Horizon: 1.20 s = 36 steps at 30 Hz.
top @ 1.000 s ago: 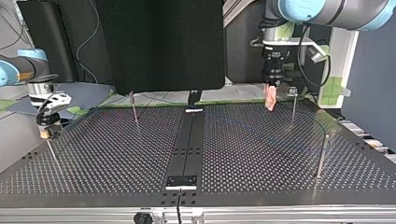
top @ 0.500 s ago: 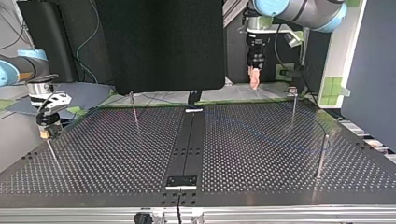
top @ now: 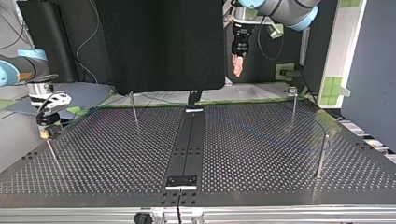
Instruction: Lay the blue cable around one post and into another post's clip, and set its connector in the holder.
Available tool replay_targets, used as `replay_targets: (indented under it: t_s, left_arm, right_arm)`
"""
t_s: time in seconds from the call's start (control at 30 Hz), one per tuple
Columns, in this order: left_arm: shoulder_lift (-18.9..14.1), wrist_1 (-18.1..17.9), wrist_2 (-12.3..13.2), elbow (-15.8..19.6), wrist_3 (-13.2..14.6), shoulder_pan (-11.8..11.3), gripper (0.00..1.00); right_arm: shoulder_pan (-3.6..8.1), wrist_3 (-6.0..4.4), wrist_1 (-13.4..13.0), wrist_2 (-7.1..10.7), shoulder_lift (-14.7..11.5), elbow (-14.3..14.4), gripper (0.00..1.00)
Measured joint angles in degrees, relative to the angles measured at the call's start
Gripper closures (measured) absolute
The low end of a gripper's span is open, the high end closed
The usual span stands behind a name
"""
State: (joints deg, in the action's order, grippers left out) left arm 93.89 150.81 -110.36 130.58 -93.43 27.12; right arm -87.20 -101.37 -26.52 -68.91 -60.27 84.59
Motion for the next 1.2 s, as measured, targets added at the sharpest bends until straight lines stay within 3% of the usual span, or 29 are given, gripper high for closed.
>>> replay_targets:
  t_s: [0.33,0.47,1.2]
  left_arm:
    - [5.23,-5.23,5.11,0.04,-3.27,5.24,0.0]
    - [7.47,-7.48,5.32,0.02,-4.36,7.47,0.0]
    - [19.04,-19.01,-5.31,-0.12,-6.49,19.05,0.0]
  right_arm:
    - [0.0,0.0,0.0,0.0,0.0,0.0,0.0]
    - [0.0,0.0,0.0,0.0,0.0,0.0,0.0]
    - [0.0,0.0,0.0,0.01,0.0,0.0,0.0]
